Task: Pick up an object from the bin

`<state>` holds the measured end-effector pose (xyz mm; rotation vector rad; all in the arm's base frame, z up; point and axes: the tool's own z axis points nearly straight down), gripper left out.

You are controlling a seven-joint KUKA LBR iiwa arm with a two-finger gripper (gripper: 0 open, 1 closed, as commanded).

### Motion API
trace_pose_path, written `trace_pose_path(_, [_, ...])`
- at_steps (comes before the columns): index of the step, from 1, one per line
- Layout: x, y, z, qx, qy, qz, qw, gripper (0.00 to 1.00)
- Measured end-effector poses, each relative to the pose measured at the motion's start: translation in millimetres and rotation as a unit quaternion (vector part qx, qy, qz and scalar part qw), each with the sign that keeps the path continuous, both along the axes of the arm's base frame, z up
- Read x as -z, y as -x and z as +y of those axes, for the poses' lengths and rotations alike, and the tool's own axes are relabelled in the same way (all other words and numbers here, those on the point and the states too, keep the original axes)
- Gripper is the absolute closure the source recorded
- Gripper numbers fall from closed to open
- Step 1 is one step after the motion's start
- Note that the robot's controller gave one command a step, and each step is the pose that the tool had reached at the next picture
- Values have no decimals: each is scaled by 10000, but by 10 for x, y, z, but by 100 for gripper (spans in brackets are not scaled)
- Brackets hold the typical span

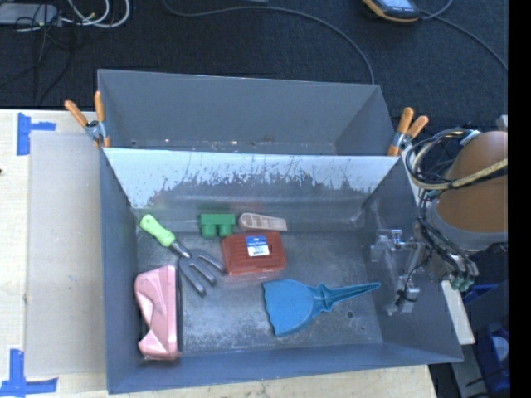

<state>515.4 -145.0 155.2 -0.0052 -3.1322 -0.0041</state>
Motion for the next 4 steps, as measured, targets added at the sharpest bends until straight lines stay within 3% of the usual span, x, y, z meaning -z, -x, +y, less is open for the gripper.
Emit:
trace_pose_path(1, [-45,-16,7,-23,10,-37,10000,0])
trace_pose_path(2, [576,-194,193,-383,3,-29,9993,0])
trace_pose_path(3, [911,-204,256,-508,-8,0,9987,0])
trace_pose_path(4, [479,-184,536,-756,-4,-40,9971,0])
